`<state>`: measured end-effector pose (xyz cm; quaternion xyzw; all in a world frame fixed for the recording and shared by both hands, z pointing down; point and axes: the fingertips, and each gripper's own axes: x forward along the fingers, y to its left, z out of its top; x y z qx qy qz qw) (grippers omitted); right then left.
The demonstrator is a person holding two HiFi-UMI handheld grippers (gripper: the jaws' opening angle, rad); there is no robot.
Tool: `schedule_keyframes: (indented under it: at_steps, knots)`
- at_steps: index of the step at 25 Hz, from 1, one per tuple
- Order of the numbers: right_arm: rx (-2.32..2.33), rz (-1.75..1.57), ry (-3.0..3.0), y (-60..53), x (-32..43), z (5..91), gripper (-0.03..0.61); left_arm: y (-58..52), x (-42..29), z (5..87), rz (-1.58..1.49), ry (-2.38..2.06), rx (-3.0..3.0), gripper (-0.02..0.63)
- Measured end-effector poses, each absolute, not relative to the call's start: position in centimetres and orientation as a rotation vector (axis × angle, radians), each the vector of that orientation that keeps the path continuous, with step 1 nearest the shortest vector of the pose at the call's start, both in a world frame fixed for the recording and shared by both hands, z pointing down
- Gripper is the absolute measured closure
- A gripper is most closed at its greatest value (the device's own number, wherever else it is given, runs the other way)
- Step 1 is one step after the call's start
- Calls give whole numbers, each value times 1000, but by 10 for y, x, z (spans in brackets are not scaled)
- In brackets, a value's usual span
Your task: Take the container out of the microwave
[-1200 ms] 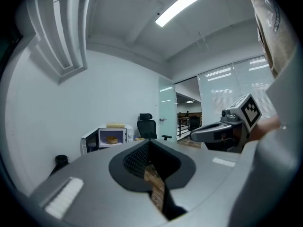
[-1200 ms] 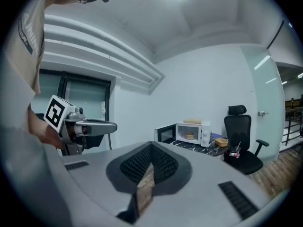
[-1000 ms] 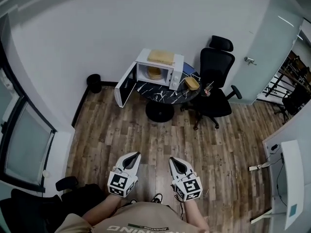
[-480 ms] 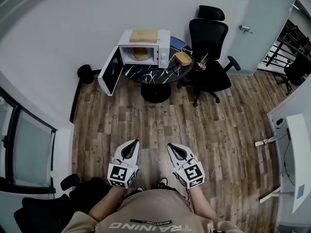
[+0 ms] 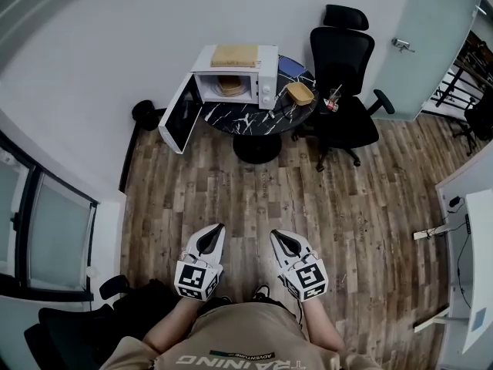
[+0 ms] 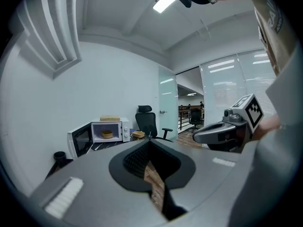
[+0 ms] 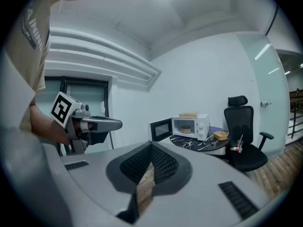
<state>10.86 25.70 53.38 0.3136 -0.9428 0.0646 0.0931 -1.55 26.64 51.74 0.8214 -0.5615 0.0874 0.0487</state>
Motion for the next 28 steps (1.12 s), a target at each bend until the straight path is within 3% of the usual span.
schedule_keyframes:
  at_steps: [8,28]
  knots:
    - [880,236,-2769,232,100,556,571,248,-11,533,285,-1668,2489,607]
    - [1045,236,-2709,99,-13,535,571,89,-132,542,244,-1510,2588,607]
